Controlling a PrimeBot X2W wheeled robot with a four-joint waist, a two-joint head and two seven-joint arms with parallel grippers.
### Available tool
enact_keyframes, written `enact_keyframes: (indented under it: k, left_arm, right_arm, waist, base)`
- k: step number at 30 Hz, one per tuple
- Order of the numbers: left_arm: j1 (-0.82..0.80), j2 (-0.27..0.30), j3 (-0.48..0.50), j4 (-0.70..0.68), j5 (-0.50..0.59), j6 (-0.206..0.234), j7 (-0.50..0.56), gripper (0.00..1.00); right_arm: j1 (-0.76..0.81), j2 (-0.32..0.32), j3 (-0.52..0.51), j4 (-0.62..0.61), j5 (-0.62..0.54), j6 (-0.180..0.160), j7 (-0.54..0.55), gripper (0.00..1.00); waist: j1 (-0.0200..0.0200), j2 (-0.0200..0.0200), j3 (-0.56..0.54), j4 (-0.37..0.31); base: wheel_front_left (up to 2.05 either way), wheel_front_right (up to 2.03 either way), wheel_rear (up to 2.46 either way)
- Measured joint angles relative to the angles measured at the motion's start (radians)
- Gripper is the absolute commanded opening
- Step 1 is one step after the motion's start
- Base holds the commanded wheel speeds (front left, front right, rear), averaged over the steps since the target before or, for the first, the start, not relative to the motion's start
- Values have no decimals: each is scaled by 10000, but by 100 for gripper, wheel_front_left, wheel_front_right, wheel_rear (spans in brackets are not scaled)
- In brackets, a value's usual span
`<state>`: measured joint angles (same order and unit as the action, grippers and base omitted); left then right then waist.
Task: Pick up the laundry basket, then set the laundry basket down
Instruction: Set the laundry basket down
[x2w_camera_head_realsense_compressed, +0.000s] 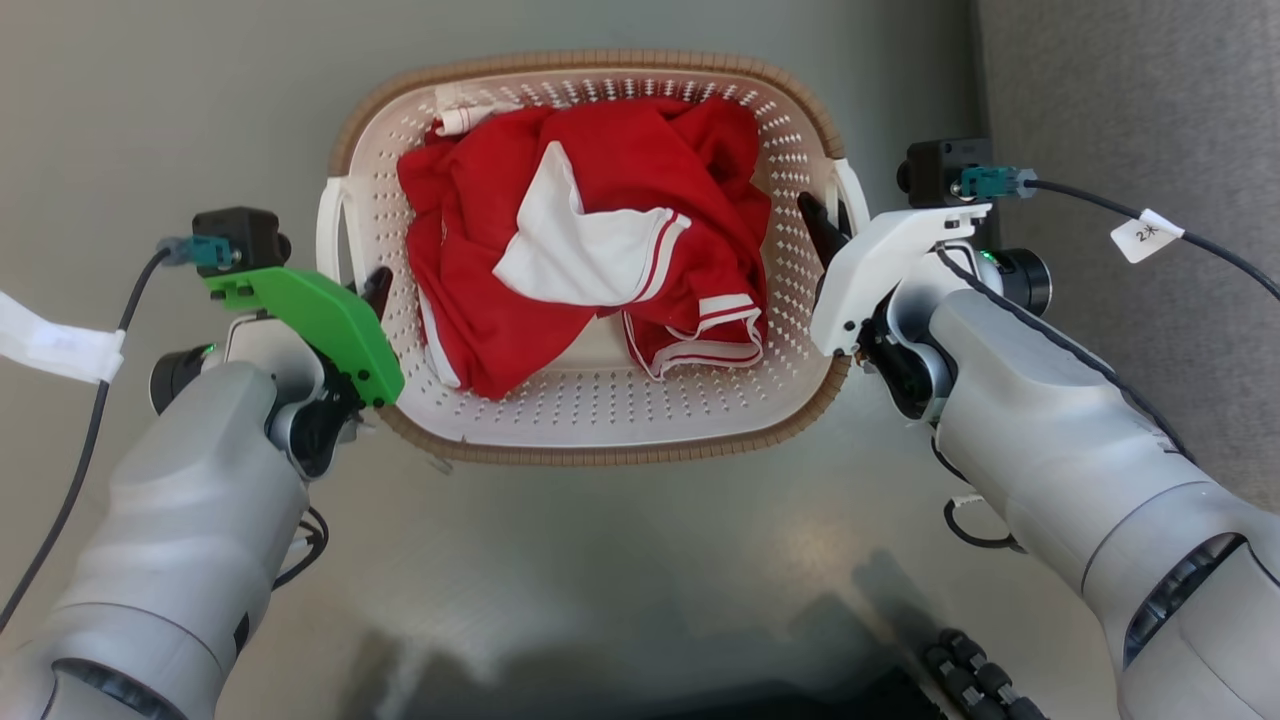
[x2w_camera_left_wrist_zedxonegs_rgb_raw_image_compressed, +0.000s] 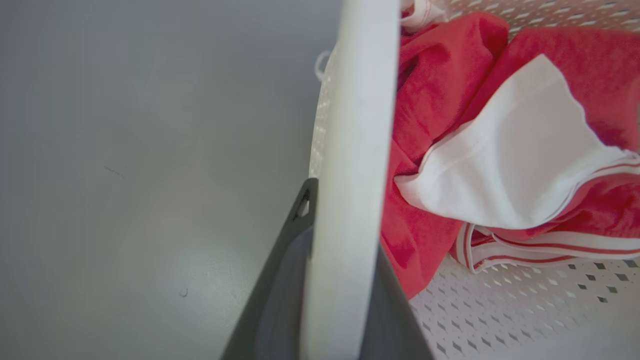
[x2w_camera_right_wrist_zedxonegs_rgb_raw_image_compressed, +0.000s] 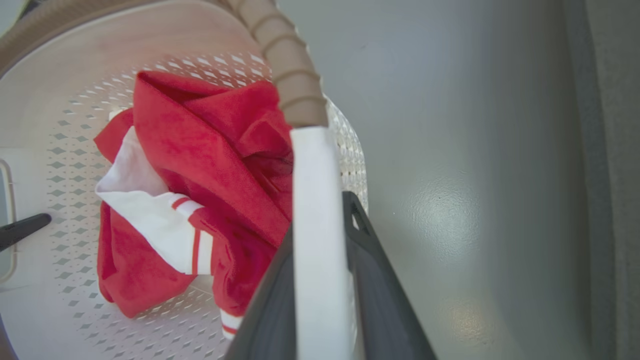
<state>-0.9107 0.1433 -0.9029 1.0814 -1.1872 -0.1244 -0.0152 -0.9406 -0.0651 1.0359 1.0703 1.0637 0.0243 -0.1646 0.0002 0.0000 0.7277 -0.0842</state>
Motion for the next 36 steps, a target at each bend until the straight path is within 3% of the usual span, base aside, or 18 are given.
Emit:
enact_keyframes:
  k: [20, 36]
  left_arm:
    - [-683, 196, -42, -621, 115, 2, -518, 0]
    - [-954, 290, -69, -913, 115, 6, -859, 0]
  right_arm:
    - [-716, -59, -46, 90, 17, -176, -562, 0]
    - [-1070, -71, -52, 213, 13, -259, -759, 0]
  waist:
    - [-1, 0, 1832, 104]
    - [-2, 0, 2415, 209]
  base:
    - [0, 0, 0]
    - [0, 0, 0]
